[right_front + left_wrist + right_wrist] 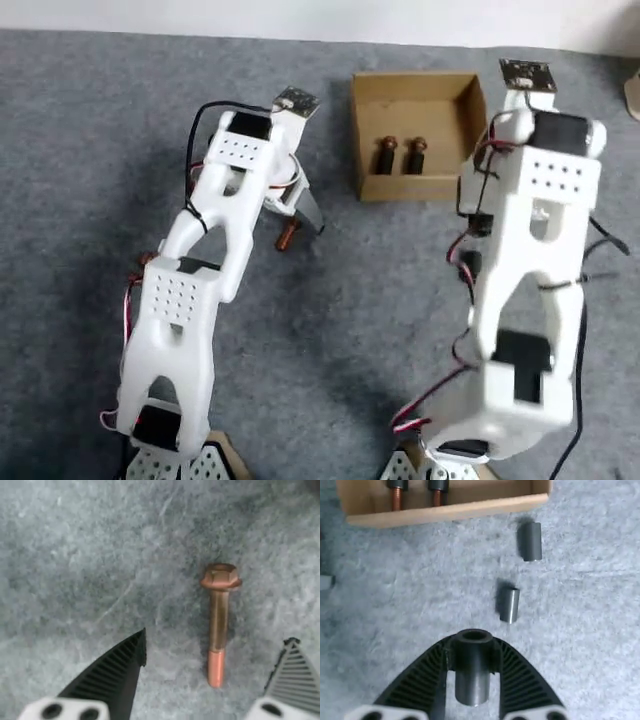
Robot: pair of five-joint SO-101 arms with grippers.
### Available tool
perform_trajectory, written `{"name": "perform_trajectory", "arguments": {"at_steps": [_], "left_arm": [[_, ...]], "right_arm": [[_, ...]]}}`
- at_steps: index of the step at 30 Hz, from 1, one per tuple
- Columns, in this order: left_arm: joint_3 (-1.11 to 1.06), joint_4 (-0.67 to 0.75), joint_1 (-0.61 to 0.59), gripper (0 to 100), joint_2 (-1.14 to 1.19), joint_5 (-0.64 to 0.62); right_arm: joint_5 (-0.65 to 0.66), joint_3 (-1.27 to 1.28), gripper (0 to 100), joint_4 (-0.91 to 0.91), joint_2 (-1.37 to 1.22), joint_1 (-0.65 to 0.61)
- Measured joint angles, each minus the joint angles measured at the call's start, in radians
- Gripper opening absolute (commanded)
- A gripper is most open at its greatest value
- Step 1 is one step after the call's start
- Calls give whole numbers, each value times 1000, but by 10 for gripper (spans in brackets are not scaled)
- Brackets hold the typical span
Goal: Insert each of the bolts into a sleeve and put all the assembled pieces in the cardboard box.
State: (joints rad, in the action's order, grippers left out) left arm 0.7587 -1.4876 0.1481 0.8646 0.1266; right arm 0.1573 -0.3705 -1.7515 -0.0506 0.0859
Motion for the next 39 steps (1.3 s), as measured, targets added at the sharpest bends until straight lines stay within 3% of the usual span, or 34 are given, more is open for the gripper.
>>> {"name": "perform_trajectory", "arguments": {"at_steps": [5, 10, 14, 28, 36, 39], "left_arm": [[51, 0, 2, 345, 44, 0], [124, 0, 2, 145, 101, 0], [170, -2, 3, 57, 126, 5], [183, -26, -9, 58, 133, 64], [192, -147, -28, 214, 135, 69], [224, -201, -51, 220, 135, 69]], "right_arm": [[48, 172, 5, 0, 224, -5], [103, 328, 5, 0, 494, -2], [150, 425, 5, 0, 694, -5], [245, 755, 5, -2, 1275, -5], [272, 942, 5, -2, 1511, -6], [275, 1011, 5, -2, 1585, -6]]}}
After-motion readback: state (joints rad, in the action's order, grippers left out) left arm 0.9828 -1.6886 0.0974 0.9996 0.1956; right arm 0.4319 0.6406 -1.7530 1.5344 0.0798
